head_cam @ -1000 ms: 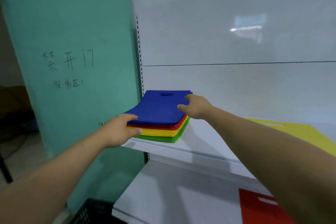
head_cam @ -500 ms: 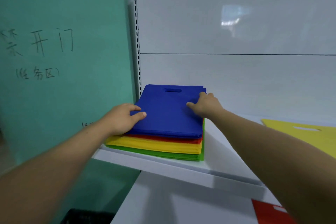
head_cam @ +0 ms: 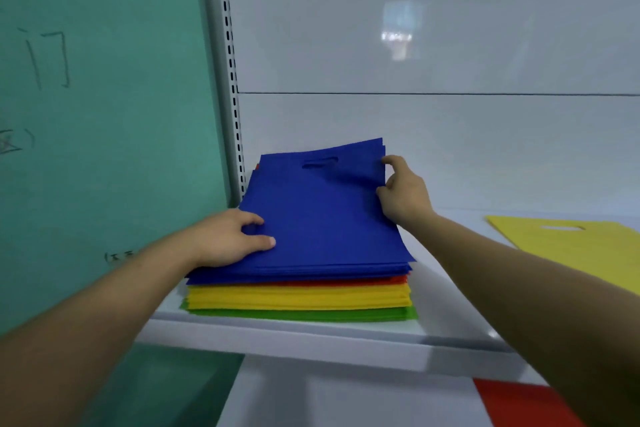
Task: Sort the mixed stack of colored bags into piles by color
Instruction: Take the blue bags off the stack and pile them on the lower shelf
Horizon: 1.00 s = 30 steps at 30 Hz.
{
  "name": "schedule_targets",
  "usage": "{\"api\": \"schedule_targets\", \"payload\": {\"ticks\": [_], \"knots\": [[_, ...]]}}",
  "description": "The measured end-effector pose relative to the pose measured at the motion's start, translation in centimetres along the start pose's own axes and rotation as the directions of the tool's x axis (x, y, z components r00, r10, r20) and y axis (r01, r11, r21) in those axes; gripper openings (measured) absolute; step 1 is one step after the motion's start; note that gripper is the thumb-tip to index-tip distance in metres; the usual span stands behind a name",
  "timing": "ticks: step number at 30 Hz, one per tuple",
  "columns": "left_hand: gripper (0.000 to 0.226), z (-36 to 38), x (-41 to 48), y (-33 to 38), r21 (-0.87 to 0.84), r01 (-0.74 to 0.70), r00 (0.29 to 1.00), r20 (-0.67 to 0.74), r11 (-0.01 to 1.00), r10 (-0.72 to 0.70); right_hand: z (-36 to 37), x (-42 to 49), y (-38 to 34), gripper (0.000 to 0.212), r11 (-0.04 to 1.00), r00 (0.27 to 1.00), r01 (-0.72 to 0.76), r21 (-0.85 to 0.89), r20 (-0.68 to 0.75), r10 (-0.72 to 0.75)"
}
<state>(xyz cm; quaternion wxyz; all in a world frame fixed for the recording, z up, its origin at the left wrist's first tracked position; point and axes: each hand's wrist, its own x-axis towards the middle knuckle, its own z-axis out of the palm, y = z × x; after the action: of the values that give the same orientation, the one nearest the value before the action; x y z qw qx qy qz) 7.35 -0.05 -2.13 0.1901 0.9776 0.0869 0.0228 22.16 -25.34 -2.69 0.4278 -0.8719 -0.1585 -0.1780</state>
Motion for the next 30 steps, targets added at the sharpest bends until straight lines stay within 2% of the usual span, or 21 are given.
{"api": "schedule_targets", "payload": {"ticks": [4, 6, 12, 16, 19, 25, 26, 28, 30], "knots": [[0.076, 0.1, 0.3, -0.7, 0.009, -0.019, 1.0, 0.015, 1.0, 0.019, -1.1, -1.2, -1.8, 0.05, 0.994, 0.982, 0.108, 0.033, -0.158, -0.102], [0.078, 0.0, 0.3, -0.7, 0.01, -0.031, 0.999, 0.023, 0.999, 0.031, -1.6, -1.7, -2.7, 0.048, 0.993, 0.976, 0.114, 0.038, -0.188, -0.105], [0.076, -0.3, -0.3, 0.1, 0.074, -0.055, 0.998, 0.035, 0.996, 0.053, -1.7, -2.7, -3.6, 0.051, 0.997, 0.992, -0.08, 0.012, -0.101, 0.081], [0.076, -0.2, -0.7, 0.3, 0.088, -0.044, 0.999, 0.036, 0.995, 0.041, -1.3, -2.9, -3.9, 0.06, 0.993, 0.99, -0.107, -0.059, -0.102, 0.1], [0.077, -0.3, -0.8, 0.2, 0.098, -0.028, 0.999, 0.026, 0.995, 0.026, -1.3, -2.6, -3.9, 0.06, 0.992, 0.99, -0.068, -0.106, -0.131, 0.054], [0.083, -0.8, -0.8, -0.1, 0.07, 0.0, 1.0, -0.005, 0.998, 0.0, -2.4, -3.5, -5.8, 0.051, 0.99, 0.969, 0.13, 0.055, -0.221, -0.114], [0.085, -0.9, -0.9, -0.2, 0.022, -0.004, 1.0, -0.016, 1.0, 0.004, -2.8, -3.7, -6.2, 0.05, 0.983, 0.958, 0.162, 0.083, -0.251, -0.137], [0.082, -1.2, -1.3, -0.3, -0.237, -0.055, 0.997, -0.064, 0.97, 0.041, -3.6, -4.3, -7.0, 0.048, 0.966, 0.931, 0.224, 0.127, -0.322, -0.173], [0.07, -1.6, -2.0, 0.0, -0.545, -0.151, 0.981, -0.182, 0.825, 0.059, -4.7, -5.1, -7.8, 0.047, 0.95, 0.909, 0.255, 0.178, -0.38, -0.173]]}}
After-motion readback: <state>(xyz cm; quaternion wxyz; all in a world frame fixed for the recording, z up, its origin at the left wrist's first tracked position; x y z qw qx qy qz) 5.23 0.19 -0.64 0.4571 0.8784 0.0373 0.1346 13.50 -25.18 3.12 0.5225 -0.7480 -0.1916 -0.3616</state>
